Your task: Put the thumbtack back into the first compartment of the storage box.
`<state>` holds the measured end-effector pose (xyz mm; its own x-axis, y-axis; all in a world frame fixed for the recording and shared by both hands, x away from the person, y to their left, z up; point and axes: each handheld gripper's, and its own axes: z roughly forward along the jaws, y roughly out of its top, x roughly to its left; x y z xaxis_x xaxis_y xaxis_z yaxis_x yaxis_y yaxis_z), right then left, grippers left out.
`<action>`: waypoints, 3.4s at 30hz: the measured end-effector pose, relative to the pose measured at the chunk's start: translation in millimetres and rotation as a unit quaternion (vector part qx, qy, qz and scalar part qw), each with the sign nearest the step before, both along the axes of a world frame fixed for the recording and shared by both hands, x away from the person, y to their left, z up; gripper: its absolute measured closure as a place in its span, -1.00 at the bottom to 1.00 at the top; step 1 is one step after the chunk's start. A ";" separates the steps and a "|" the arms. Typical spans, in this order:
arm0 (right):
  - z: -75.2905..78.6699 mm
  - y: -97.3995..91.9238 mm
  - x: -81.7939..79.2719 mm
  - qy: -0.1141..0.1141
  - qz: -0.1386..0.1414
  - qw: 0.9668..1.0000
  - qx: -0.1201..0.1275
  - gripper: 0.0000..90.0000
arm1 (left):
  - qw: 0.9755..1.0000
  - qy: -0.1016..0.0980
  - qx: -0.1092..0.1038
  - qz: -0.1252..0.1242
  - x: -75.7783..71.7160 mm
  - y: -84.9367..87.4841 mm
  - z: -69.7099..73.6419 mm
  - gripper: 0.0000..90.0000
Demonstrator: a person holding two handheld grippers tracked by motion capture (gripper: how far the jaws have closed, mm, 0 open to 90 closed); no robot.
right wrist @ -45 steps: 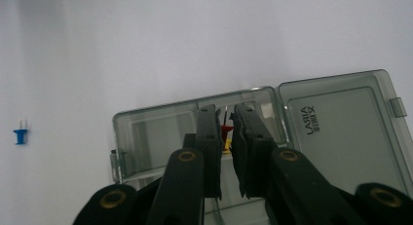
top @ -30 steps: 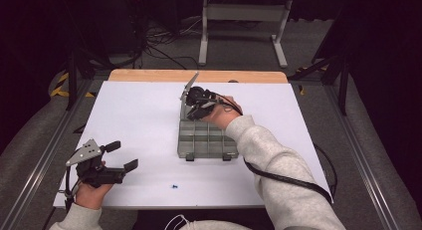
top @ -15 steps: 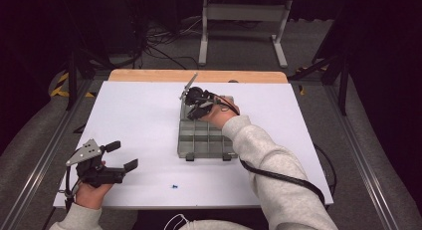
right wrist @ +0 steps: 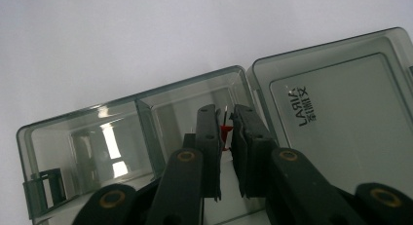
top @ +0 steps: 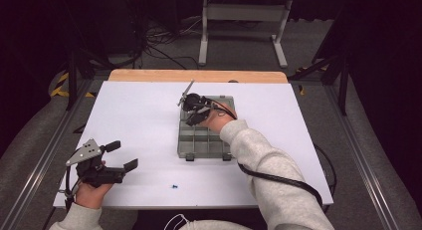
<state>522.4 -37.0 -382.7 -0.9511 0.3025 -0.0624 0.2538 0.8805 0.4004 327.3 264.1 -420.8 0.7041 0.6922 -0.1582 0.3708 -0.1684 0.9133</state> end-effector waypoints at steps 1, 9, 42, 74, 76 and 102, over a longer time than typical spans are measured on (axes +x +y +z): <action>-1.2 0.1 0.1 -0.001 0.001 1.000 -0.001 0.81 | 1.000 0.000 -0.001 0.000 0.1 0.0 -0.1 -0.89; -8.3 2.7 -1.8 0.007 0.005 1.000 -0.007 0.81 | 1.000 0.000 -0.001 -0.001 -0.1 -0.1 0.0 -0.89; 24.5 9.4 -51.8 -0.003 0.046 0.998 0.044 0.12 | 1.000 -0.001 0.002 -0.009 5.7 -5.3 0.1 -0.89; 16.0 25.6 -120.9 0.021 0.130 0.990 0.043 -0.08 | 1.000 -0.001 0.000 -0.005 4.1 -2.4 -0.2 -0.89; 13.3 26.4 -123.6 0.020 0.135 0.990 0.038 -0.08 | 1.000 0.000 0.000 -0.005 3.9 -2.6 -0.2 -0.89; -27.6 40.0 -153.0 0.054 0.174 0.983 0.001 -0.04 | 1.000 -0.001 -0.001 -0.005 3.6 -2.7 0.3 -0.89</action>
